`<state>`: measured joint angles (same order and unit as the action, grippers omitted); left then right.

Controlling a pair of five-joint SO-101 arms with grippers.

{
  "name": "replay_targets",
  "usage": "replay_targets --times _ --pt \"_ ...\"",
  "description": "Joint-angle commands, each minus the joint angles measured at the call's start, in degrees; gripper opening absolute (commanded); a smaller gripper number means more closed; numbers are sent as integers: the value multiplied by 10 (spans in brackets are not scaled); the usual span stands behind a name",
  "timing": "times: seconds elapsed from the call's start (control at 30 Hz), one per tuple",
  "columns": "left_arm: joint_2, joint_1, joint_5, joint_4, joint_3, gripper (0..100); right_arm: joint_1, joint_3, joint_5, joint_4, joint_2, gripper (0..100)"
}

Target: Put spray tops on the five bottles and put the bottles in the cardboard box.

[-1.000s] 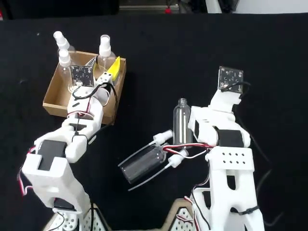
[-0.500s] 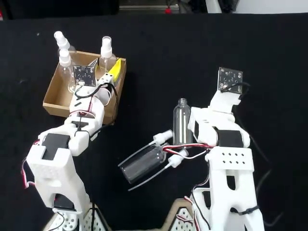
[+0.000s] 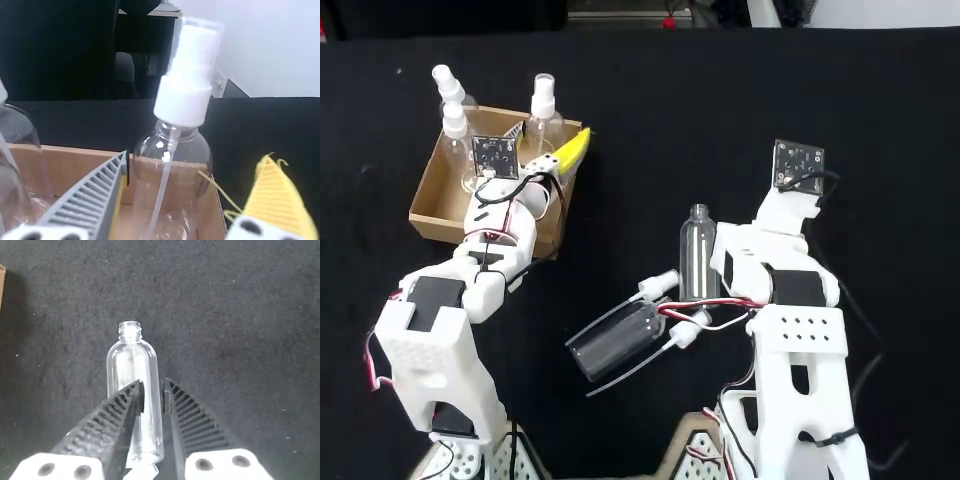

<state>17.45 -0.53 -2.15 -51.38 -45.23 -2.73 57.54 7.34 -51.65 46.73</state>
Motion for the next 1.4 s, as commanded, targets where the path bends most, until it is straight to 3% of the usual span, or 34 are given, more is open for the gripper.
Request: replay_targets --times 0.0,0.6,0.93,1.17,1.27,1.37 --pt "-4 7 -3 -8 20 402 -10 -1 -8 13 9 74" --pt "-76 18 -3 -6 -19 402 -10 -1 -8 13 9 74" --pt "-183 18 1 -5 -132 402 -10 -1 -8 13 9 74" --pt "-339 13 -3 -3 -252 402 -10 -1 -8 13 9 74" --pt "-425 -6 1 64 -291 402 -9 -1 -8 13 9 74" --pt "-520 -15 -3 205 -294 402 -9 0 -8 13 9 74"
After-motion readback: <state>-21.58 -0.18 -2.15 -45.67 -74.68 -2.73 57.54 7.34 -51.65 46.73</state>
